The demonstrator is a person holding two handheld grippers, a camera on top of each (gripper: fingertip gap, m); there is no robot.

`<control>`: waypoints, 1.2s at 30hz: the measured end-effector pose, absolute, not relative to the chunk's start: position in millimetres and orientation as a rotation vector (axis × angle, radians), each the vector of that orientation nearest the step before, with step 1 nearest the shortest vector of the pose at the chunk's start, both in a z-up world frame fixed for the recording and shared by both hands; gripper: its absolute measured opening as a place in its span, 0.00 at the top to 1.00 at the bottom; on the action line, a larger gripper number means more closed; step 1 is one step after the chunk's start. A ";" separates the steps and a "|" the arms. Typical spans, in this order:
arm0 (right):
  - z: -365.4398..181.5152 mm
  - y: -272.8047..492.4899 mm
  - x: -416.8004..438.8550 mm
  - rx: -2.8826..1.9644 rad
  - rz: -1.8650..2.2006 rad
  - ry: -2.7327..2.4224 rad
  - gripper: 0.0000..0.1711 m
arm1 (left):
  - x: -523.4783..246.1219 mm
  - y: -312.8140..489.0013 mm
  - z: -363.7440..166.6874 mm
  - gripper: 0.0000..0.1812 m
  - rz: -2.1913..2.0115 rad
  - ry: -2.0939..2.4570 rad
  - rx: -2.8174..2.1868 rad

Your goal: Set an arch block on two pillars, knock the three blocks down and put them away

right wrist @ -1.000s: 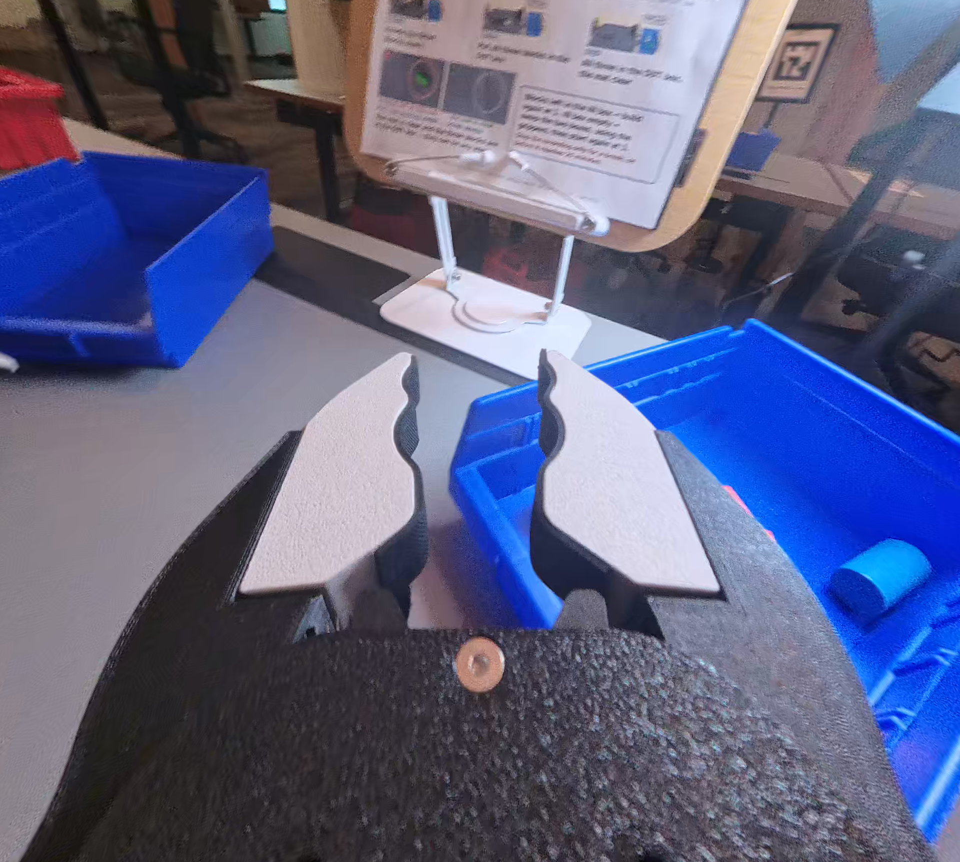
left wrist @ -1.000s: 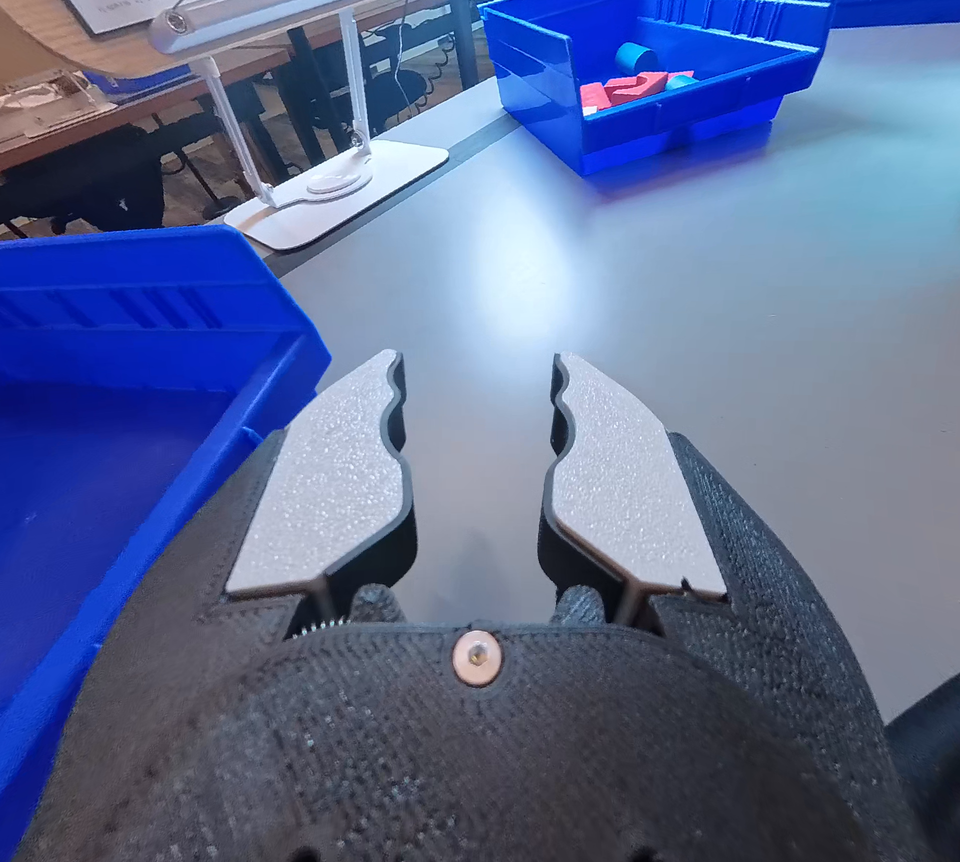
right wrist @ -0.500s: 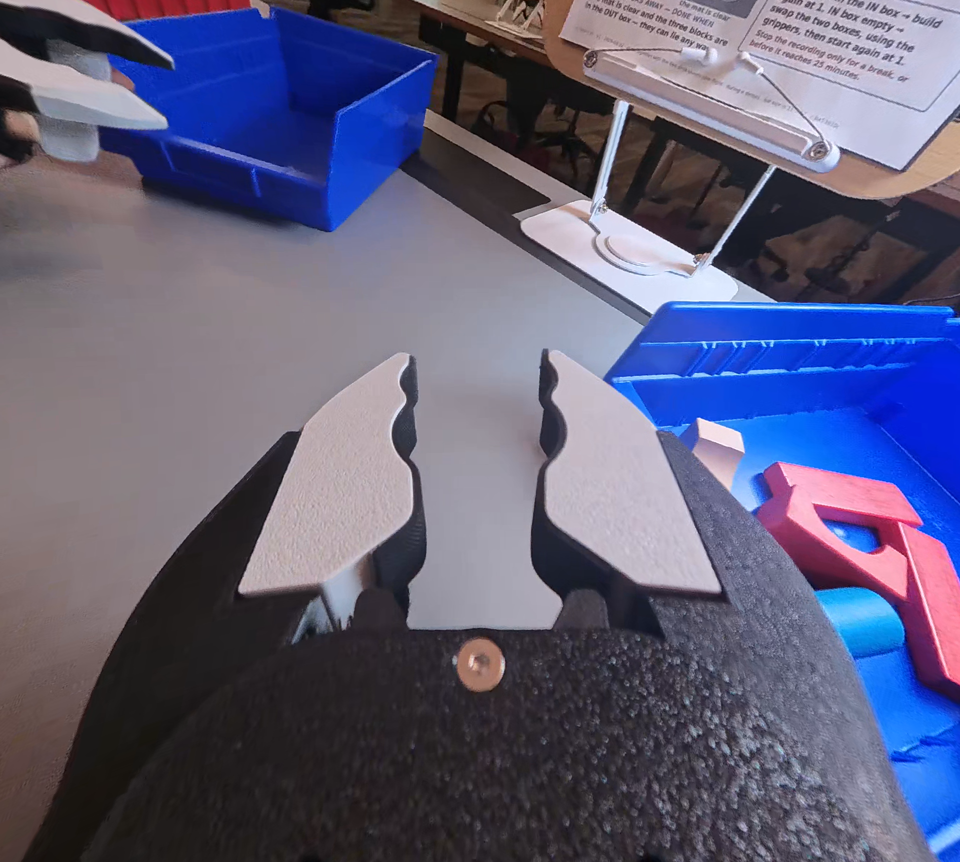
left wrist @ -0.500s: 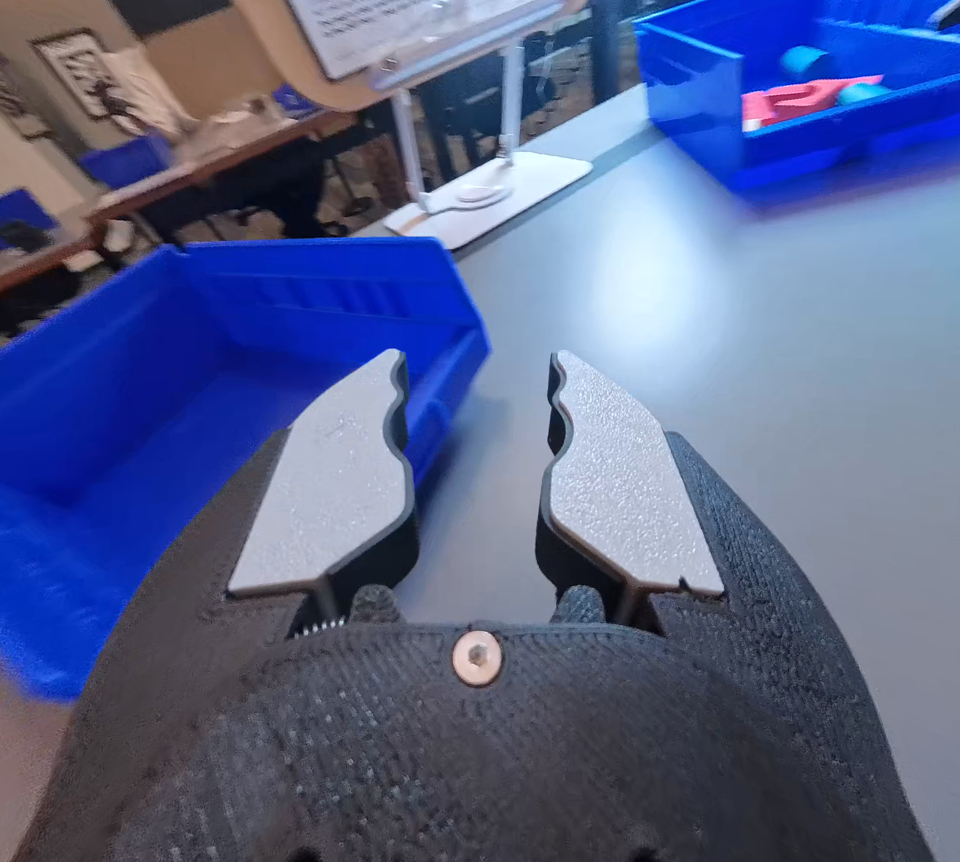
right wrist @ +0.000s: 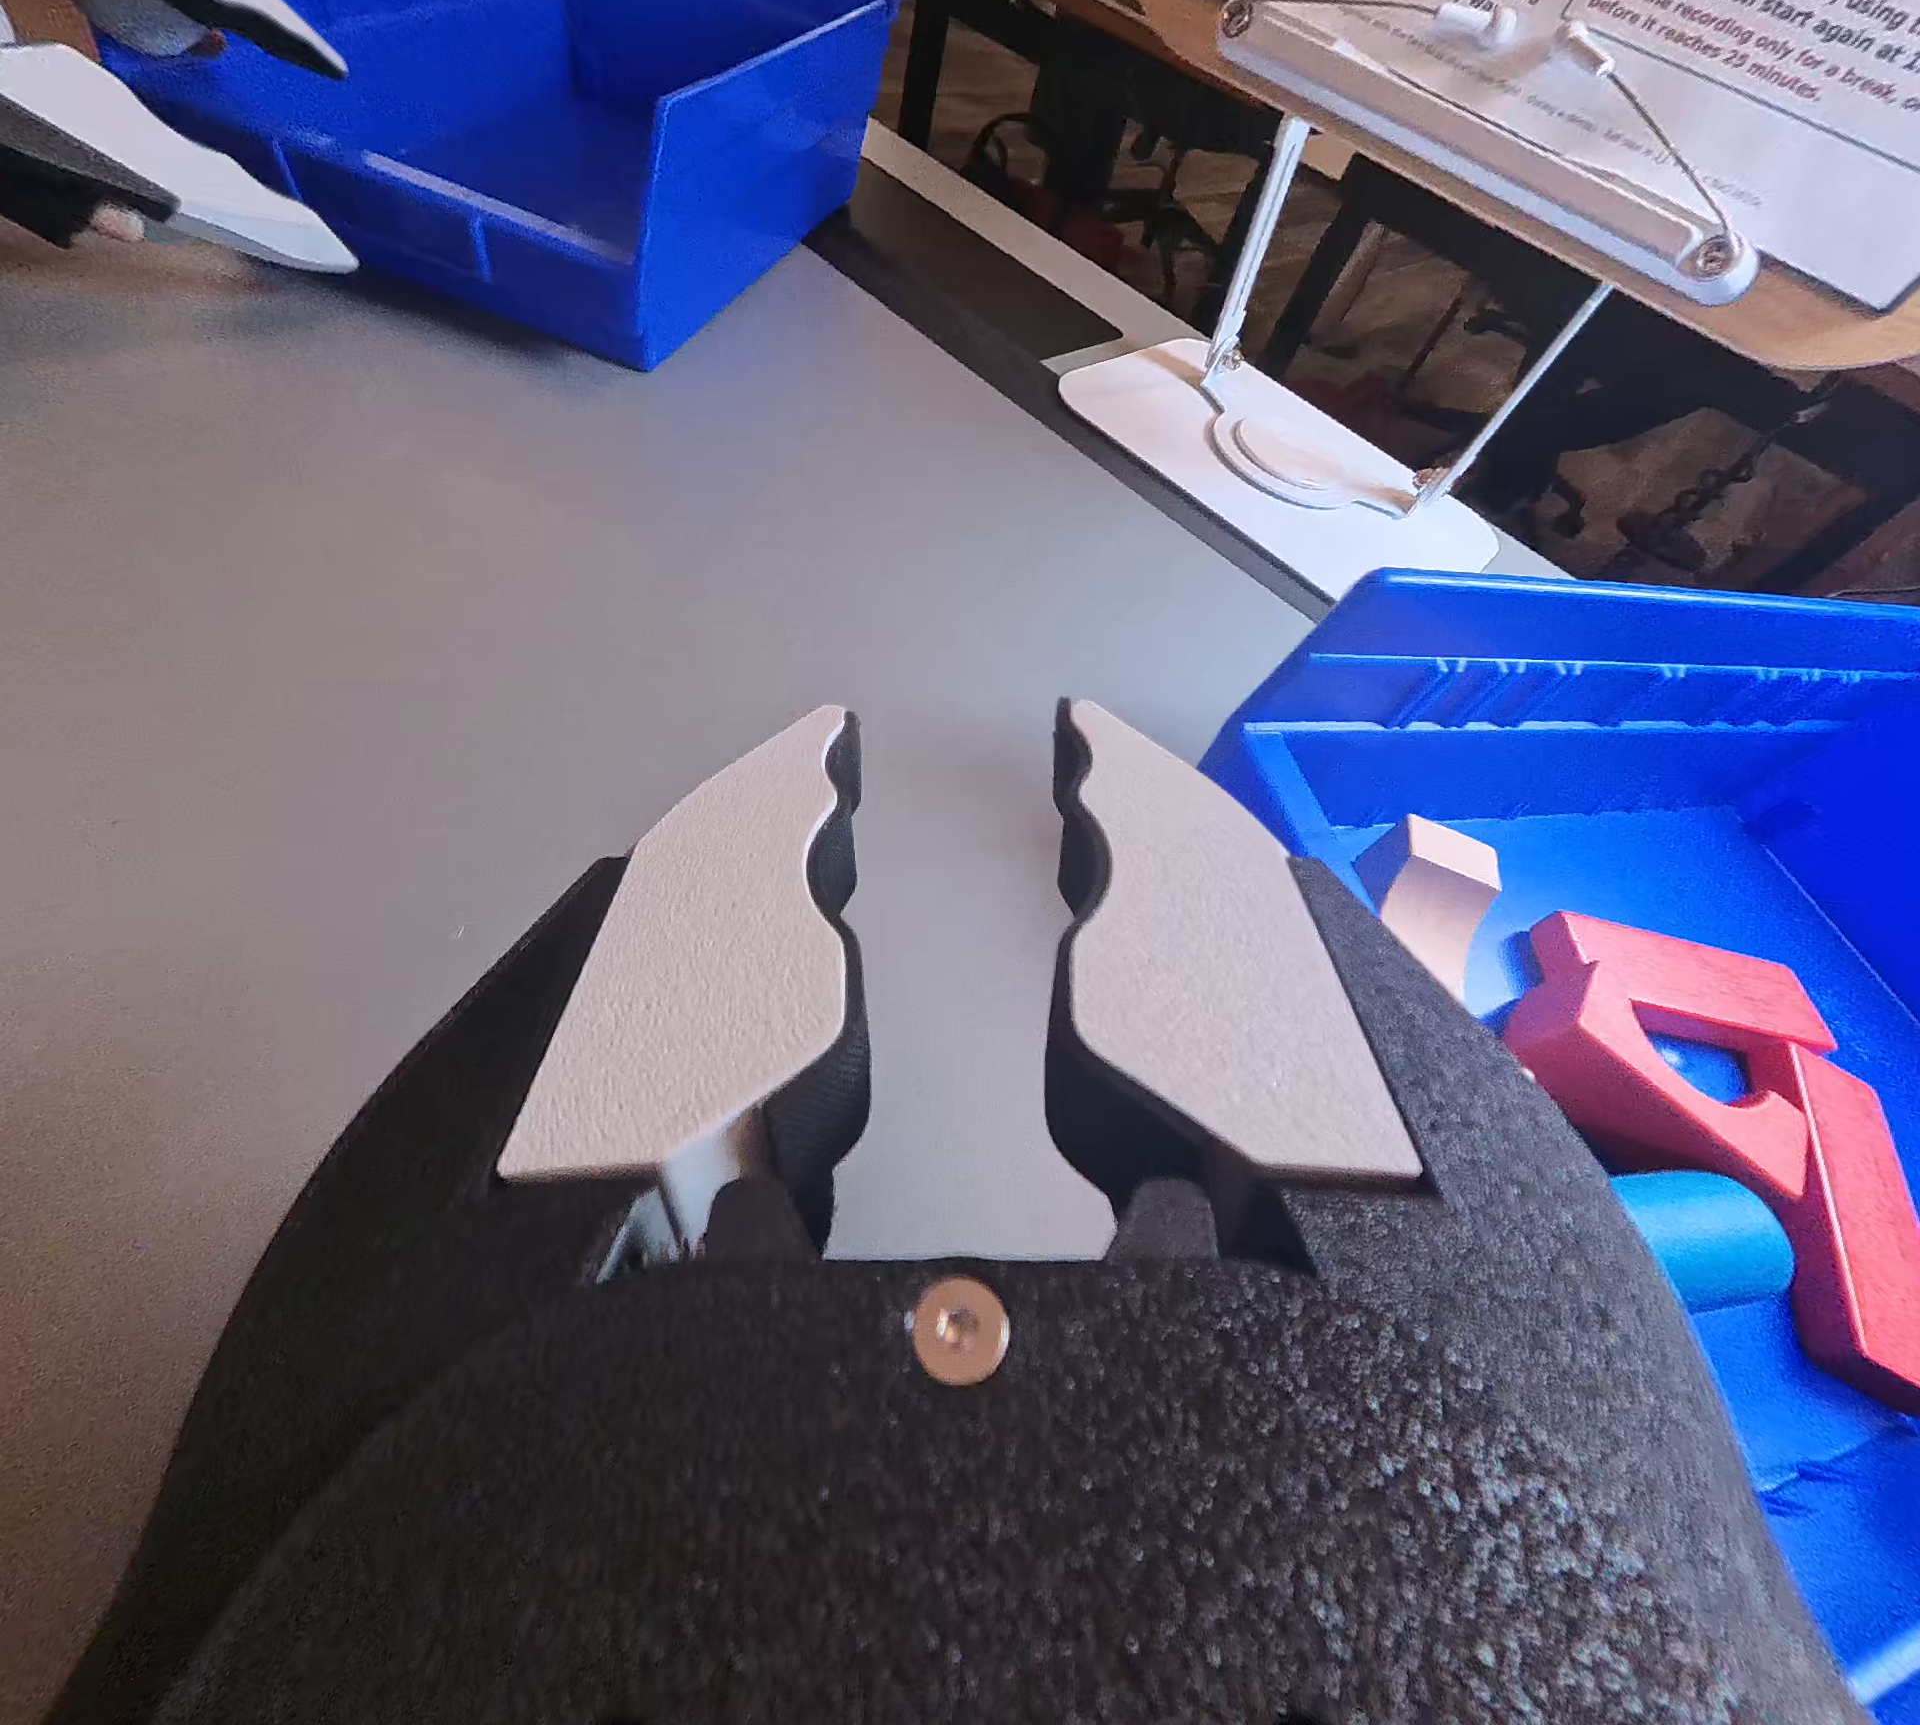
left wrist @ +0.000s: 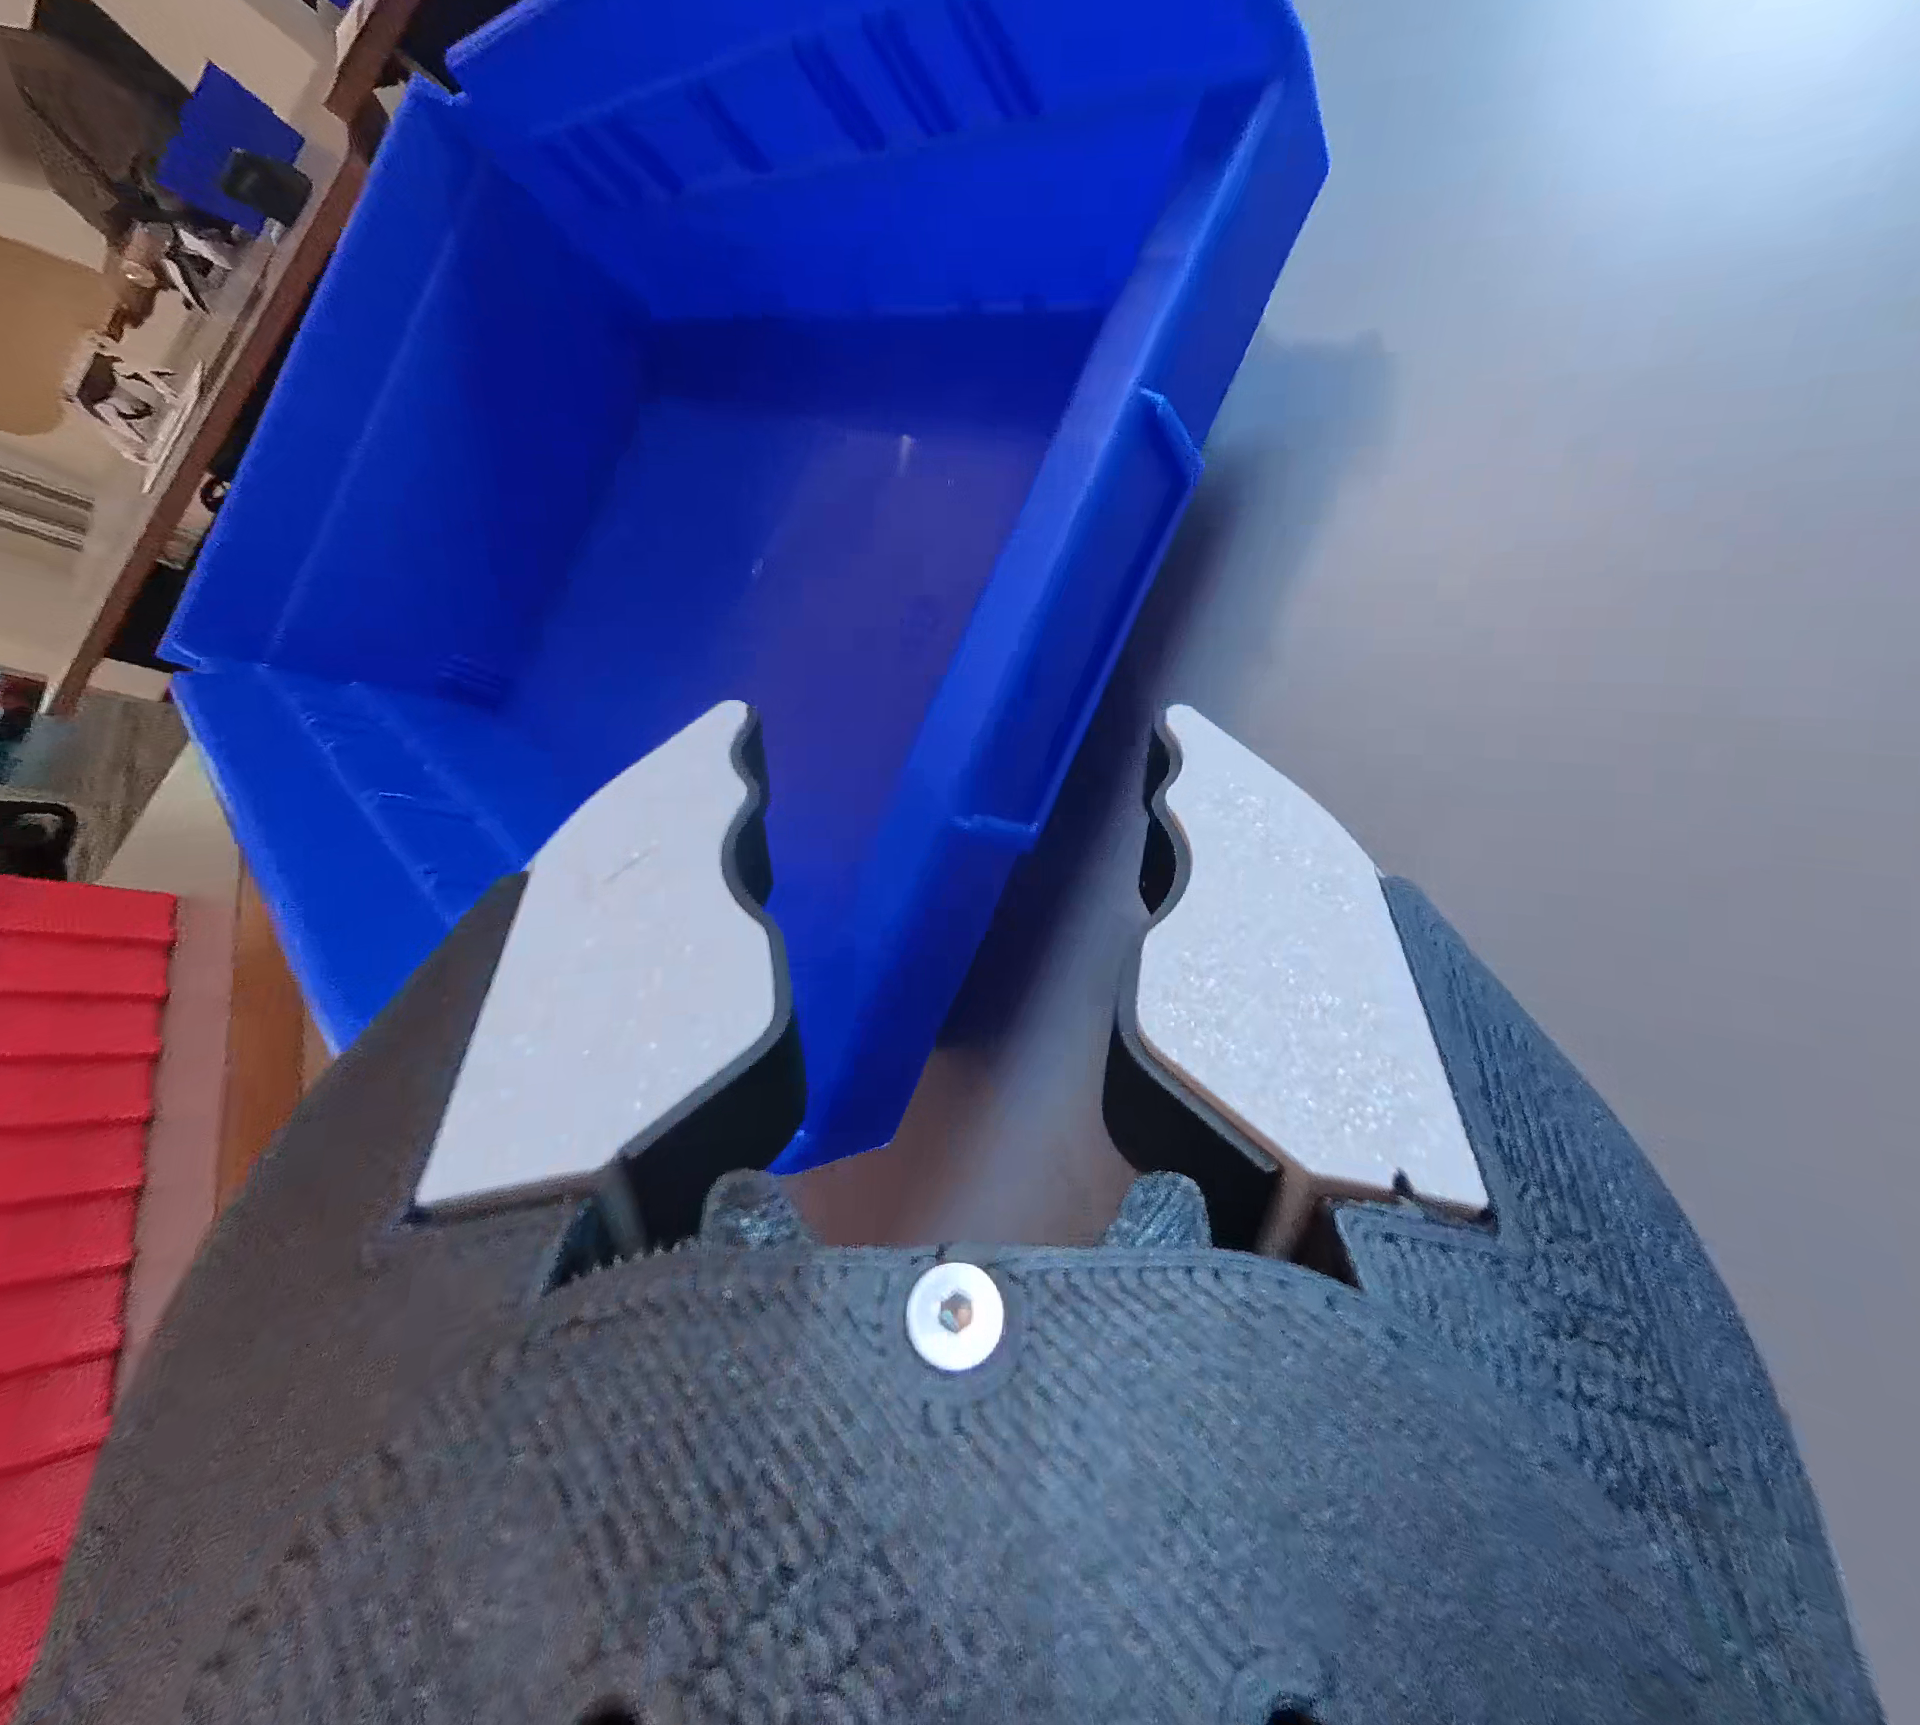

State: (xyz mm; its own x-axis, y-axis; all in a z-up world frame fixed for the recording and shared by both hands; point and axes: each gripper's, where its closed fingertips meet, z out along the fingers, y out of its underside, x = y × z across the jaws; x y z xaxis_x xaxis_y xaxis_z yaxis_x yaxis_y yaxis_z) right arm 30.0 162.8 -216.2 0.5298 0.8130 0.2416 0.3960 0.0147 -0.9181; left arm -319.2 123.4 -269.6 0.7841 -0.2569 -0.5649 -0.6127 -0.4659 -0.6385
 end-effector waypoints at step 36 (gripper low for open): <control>-217.2 145.9 -43.2 -1.603 0.553 -0.954 0.82 | -293.4 120.3 -293.7 0.82 0.706 0.990 -2.038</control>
State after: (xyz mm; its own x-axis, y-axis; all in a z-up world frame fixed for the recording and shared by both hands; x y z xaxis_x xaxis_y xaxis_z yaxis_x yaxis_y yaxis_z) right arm -43.2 145.9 -217.2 0.5613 0.8163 0.1364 0.2877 -0.0378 -0.9570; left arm -293.4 120.3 -293.7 0.5485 -0.4090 -0.7293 -0.8227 -0.4199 -0.3833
